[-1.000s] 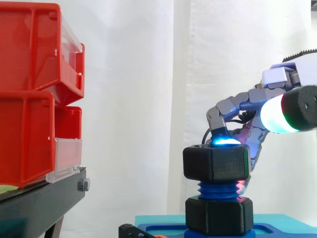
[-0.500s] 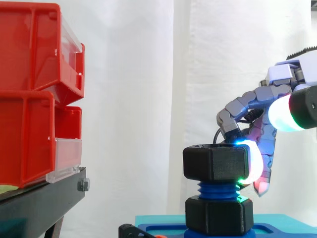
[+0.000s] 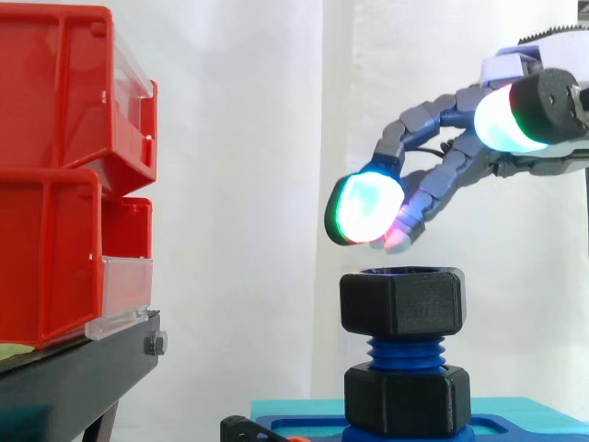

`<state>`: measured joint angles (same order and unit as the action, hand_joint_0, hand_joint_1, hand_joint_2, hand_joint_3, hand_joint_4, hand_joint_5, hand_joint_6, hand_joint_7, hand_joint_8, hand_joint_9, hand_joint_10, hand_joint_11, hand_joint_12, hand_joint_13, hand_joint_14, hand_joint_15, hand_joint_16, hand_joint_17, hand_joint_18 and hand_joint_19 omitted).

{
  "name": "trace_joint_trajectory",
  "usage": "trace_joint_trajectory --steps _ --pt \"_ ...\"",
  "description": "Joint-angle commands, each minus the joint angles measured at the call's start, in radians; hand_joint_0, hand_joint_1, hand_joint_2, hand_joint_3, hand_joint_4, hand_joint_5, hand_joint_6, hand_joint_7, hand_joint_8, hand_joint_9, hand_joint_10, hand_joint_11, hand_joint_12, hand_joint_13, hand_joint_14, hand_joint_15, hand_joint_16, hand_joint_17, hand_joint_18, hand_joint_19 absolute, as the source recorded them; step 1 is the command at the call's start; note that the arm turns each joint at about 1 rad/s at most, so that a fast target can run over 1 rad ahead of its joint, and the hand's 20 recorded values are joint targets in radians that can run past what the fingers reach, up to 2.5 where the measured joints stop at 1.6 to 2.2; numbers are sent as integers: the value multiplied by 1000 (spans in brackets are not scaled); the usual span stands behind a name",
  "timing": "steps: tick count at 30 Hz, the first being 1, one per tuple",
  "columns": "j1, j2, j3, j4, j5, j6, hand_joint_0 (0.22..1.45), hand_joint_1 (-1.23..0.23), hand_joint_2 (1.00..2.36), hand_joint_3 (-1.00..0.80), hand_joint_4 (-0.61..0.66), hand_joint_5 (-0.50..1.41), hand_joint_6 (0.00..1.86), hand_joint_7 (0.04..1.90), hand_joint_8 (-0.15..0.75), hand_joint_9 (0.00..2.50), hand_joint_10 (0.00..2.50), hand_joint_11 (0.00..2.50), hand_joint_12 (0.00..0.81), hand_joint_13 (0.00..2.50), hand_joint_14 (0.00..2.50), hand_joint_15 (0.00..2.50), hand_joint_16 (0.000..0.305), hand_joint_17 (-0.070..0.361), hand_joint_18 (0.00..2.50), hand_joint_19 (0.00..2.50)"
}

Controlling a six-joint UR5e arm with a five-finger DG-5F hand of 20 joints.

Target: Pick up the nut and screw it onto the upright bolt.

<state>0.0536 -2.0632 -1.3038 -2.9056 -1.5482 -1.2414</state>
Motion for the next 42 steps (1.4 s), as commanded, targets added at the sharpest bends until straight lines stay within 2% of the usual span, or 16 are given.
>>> trace_joint_trajectory --steps 1,3,4,7,12,15,31,42 --pt "-5 -9 3 39 -20 2 436 -341 1000 -500 133 -168 502 676 245 747 0 0 358 513 1 0 51 115 218 57" --pt "-3 -12 3 72 -20 2 436 -338 1000 -500 136 -168 502 677 245 740 0 0 358 507 2 0 51 115 214 56" --pt "3 -23 3 92 -13 2 436 -337 1000 -500 133 -168 502 676 244 739 0 0 358 507 0 0 51 115 214 56" --pt "9 -41 3 106 -12 8 437 -335 1000 -500 133 -169 502 678 246 737 0 0 359 517 0 0 51 115 227 52" --pt "22 -75 3 155 -4 74 439 -333 1000 -500 138 -169 502 683 249 732 0 0 358 523 0 0 51 114 229 42" --pt "25 -84 1 172 -4 85 440 -329 1000 -500 142 -167 502 700 254 734 0 0 358 524 0 0 50 113 234 45" --pt "37 -97 1 149 -6 88 444 -328 1000 -500 153 -165 502 730 261 730 0 0 360 528 0 0 49 110 248 38" --pt "38 -97 1 118 -9 85 450 -343 1000 -500 147 -219 501 694 258 691 0 0 357 526 0 0 47 106 239 33"
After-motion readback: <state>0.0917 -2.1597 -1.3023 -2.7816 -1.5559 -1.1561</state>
